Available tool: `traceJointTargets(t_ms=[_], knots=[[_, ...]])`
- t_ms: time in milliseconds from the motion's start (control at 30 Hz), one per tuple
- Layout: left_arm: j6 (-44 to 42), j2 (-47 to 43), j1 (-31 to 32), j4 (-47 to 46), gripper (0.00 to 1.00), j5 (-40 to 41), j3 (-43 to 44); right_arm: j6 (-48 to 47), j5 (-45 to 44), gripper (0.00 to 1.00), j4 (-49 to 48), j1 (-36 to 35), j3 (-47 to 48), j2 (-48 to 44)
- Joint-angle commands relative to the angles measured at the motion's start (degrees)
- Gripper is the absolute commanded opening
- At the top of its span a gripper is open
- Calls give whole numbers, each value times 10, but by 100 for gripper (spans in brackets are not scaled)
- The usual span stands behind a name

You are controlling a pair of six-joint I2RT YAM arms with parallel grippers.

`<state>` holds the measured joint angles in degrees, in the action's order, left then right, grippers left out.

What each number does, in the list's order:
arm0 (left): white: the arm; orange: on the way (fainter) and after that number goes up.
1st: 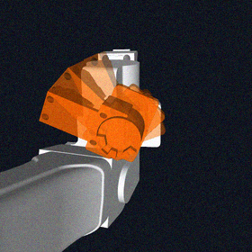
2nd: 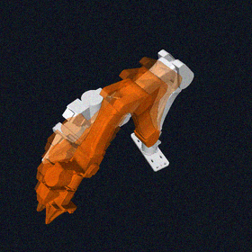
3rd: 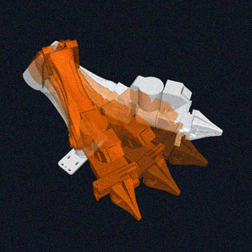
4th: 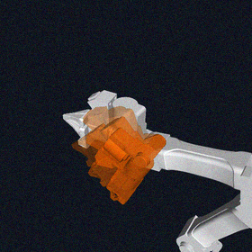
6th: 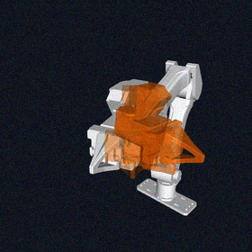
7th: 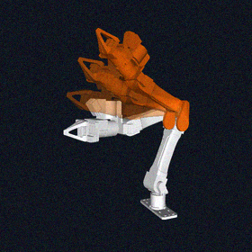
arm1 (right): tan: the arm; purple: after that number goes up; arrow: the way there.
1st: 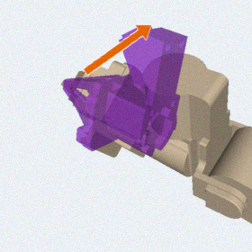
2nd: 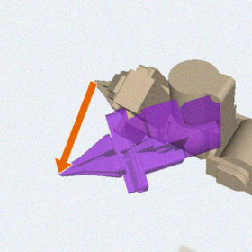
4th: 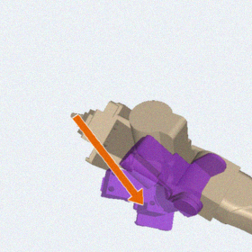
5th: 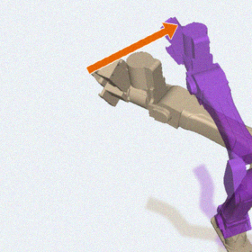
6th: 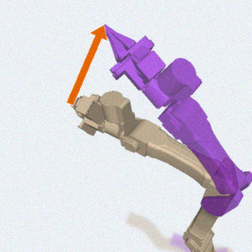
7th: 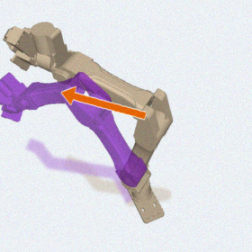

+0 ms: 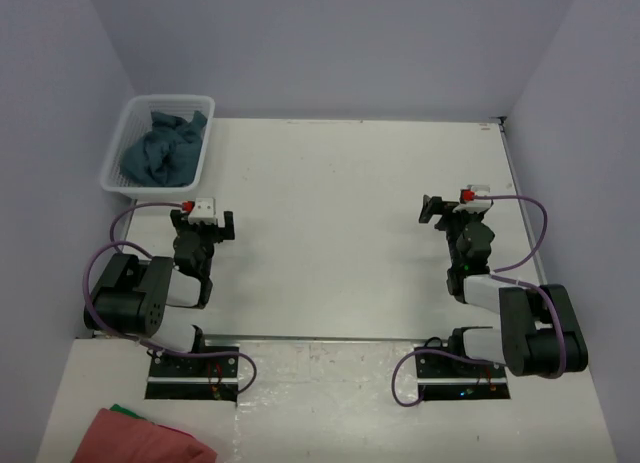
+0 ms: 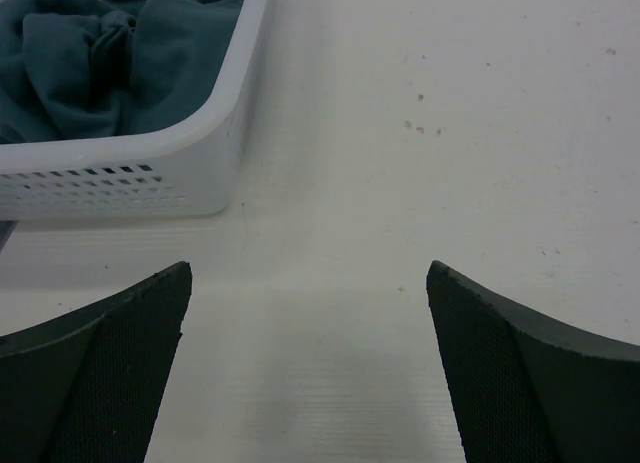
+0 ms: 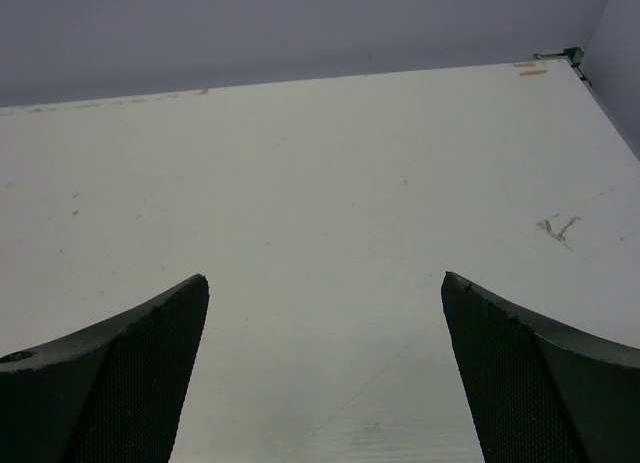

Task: Fold and stack the t-shirts
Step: Grab crumpled tshirt from bin with the left arm

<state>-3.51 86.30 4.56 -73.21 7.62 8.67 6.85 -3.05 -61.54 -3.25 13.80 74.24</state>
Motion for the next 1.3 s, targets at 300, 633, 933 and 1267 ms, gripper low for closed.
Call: traceJointTargets(t_ms=[300, 633, 933, 1267], knots=[[7, -2, -5, -35, 100, -6, 10, 0, -6, 99, -27, 2, 3, 2], [8, -101, 11, 64, 100, 49, 19, -20, -44, 99, 119, -29, 37, -123], [167, -265, 93, 479, 100, 311, 248, 97, -79, 99, 568, -89, 223, -280], [228, -355, 148, 841, 100, 200, 456, 218, -50, 71, 784, -90, 391, -298]])
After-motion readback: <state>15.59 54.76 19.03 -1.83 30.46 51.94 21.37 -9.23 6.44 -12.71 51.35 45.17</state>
